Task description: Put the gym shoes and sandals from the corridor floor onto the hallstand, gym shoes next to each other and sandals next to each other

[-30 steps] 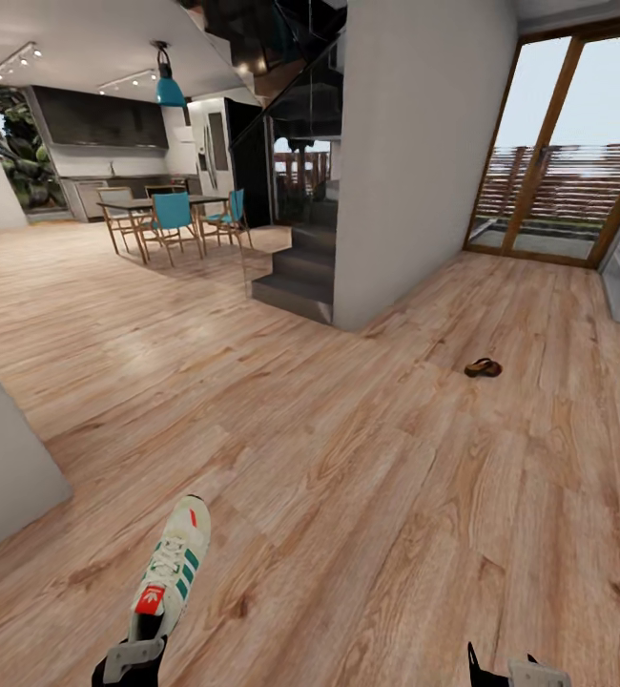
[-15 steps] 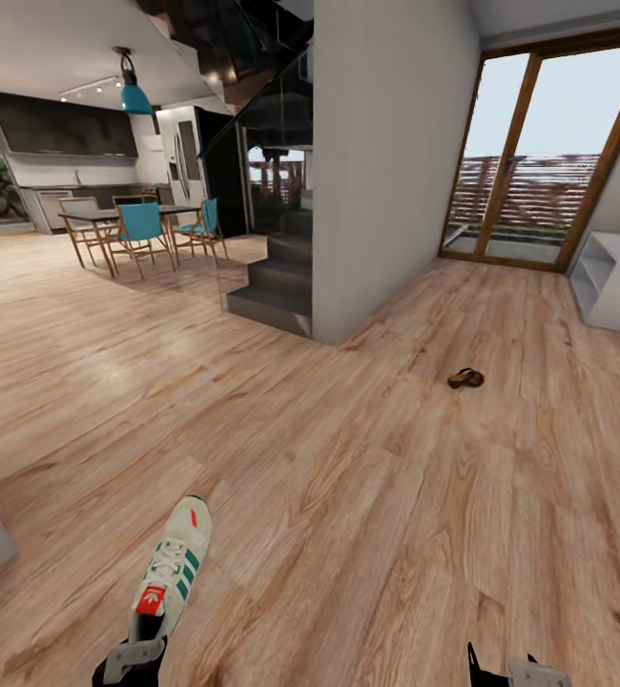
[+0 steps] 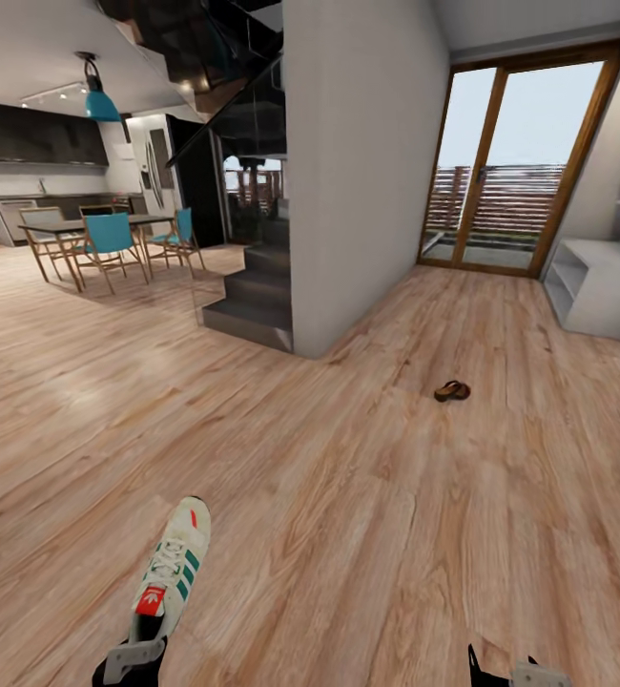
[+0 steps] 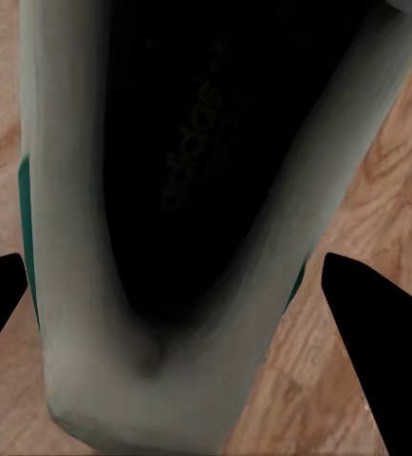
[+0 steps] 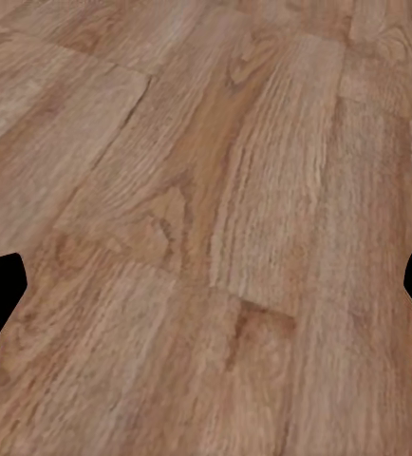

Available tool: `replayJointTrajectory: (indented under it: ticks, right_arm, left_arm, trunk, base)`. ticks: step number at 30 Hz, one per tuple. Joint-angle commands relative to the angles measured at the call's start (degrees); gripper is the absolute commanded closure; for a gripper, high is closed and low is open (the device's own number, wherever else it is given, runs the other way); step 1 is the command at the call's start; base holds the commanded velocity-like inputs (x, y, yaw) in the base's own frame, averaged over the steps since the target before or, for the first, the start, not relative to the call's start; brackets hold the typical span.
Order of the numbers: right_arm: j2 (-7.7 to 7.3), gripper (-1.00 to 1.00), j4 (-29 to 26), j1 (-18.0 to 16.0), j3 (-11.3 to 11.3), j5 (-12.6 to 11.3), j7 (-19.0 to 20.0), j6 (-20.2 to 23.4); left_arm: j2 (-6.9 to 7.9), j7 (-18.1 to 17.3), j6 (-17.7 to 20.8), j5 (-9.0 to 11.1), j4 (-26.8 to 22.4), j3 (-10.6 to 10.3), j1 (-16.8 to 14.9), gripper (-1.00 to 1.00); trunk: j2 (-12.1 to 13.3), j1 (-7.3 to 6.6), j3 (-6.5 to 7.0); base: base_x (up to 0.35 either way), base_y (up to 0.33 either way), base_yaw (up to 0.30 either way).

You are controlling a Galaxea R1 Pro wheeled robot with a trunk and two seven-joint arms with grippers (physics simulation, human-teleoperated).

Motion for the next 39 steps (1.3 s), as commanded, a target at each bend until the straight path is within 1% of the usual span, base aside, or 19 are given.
replayJointTrajectory:
  ticks: [1,30,39]
  right_arm:
    - [-0.06,-1.00,0.0,0.0,0.5,-0.4,-0.3,-0.2]
    - [-0.06,-1.00,-0.1,0.0,0.5,-0.5,-0.4,-0.2]
    - [-0.06,-1.00,-0.1,0.0,0.5,-0.5,-0.4,-0.1]
  left_arm:
    - [0.00,-0.7,0.0,0.6,0.0,0.1,0.0,1.00]
    - [0.01,-0.7,-0.1,0.6,0.0,0.1,0.0,1.00]
    - [-0.04,-0.7,-0.1,0.6,0.0,0.1,0.0,1.00]
  trunk:
    - [0.0,0.02,0.04]
    - [0.0,0.02,2.54]
    - [0.0,0.02,2.74]
  base:
    - [0.335,0.000,-0.132]
    - [0.335,0.000,-0.129]
    - [0.337,0.000,-0.034]
